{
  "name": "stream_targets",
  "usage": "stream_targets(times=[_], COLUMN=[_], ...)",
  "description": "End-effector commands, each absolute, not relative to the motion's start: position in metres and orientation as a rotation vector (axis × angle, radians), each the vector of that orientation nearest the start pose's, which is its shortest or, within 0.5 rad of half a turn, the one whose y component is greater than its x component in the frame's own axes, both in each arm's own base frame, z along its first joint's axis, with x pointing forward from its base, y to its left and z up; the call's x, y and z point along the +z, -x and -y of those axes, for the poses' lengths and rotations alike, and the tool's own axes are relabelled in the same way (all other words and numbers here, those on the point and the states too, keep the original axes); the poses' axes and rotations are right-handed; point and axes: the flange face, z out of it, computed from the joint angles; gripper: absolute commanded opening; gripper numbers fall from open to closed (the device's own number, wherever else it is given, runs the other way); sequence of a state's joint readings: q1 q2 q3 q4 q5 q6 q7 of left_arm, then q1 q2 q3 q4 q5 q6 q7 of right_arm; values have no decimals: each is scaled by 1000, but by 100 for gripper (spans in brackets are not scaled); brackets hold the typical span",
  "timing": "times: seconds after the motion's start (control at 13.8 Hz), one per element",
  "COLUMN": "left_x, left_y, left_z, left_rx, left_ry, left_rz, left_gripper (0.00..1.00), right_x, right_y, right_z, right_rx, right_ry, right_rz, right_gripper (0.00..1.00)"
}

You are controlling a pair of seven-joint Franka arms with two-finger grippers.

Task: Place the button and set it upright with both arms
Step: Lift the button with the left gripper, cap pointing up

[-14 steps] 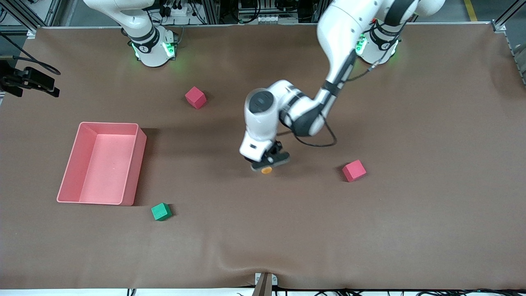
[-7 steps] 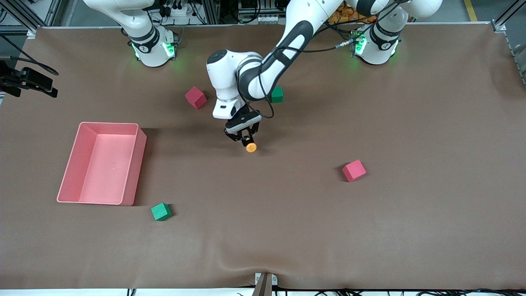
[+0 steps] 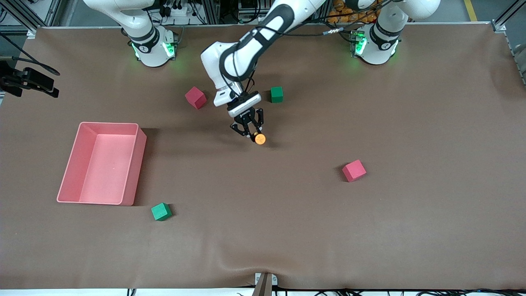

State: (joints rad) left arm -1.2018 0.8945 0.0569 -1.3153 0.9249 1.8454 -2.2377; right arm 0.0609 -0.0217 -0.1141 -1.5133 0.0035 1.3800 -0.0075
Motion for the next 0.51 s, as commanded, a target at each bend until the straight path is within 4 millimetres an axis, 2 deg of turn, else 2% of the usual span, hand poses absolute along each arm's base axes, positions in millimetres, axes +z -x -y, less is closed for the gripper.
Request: stream_targets(times=[0.0,0.15,0.29,0.44], left_x=[167,163,158,131], left_y=[-345,-345,-336,-326], left_z=[618,614,618,616], left_rx=[-1509,-1570,-1574,-1577], left_ry=[2290,2233,2239,2228], left_rz=[765,719,701,675], left_gripper=[0,0,0,0], right_x=[650,648,648,648], right_y=[-521,-521,-521,-521], right_z=[27,27,29,30], right_rx=[171,176,176,181], right_ry=[3132,3132,3132,3131], right_rz=[-103,-101,-106,-111], right_gripper=[100,100,100,100])
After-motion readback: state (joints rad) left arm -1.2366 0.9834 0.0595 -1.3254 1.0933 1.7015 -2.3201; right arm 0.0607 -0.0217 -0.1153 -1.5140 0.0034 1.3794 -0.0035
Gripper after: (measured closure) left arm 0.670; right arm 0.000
